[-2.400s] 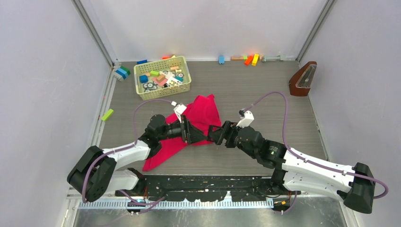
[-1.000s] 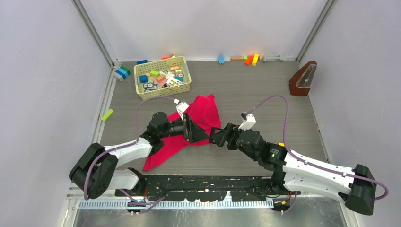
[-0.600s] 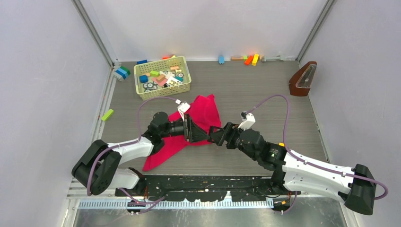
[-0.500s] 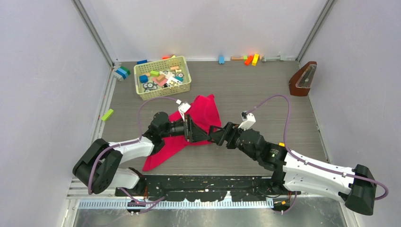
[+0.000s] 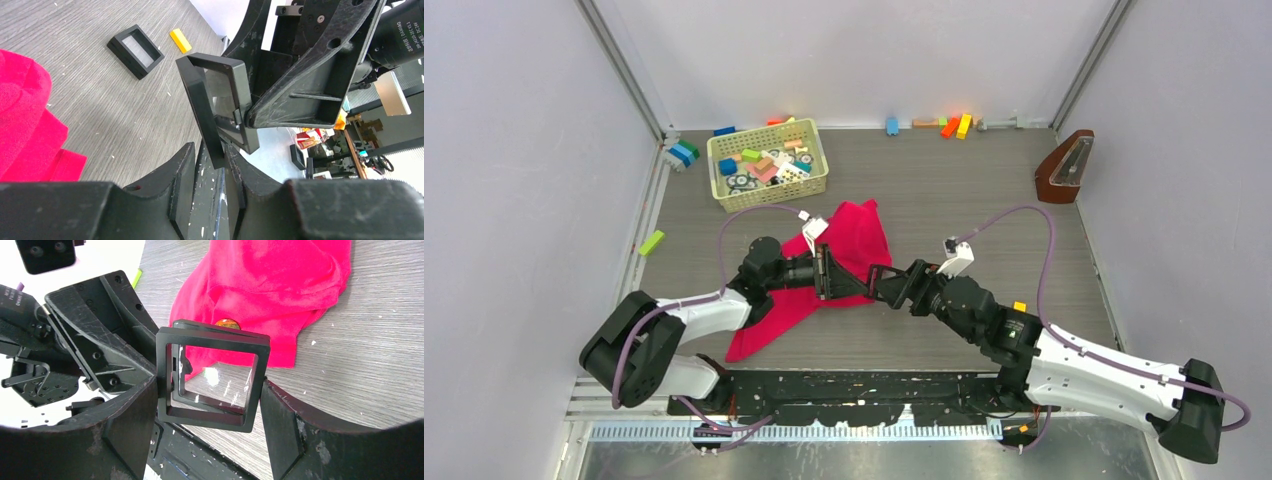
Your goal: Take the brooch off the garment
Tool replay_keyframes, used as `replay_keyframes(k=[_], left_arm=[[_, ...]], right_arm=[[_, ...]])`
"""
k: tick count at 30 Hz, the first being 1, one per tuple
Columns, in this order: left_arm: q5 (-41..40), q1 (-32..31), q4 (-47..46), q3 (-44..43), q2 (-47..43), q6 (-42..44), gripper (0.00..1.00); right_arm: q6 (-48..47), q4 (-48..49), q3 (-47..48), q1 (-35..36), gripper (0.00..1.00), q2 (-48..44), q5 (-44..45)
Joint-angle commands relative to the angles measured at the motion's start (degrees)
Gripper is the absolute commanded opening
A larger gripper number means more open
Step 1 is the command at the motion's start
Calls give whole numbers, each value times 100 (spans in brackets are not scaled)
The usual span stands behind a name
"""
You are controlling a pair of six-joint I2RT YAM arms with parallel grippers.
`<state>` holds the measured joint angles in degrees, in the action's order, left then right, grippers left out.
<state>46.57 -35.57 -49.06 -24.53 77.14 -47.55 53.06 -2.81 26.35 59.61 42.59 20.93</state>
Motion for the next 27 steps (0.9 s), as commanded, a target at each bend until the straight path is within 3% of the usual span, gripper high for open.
replay_keyframes(k=[1, 13, 21, 27], left_arm=[[-33, -10, -114, -131, 80, 141, 29], [96, -11, 136, -261, 204, 242, 30], [111, -4, 293, -327, 224, 319, 0], [-166, 0, 842, -340, -28, 644, 0]], right_arm=[[113, 548, 39, 15, 40, -316, 164], [70, 526, 101, 6, 40, -167, 84], [58, 399, 116, 6, 42, -96, 246], [387, -710, 253, 6, 67, -127, 968]])
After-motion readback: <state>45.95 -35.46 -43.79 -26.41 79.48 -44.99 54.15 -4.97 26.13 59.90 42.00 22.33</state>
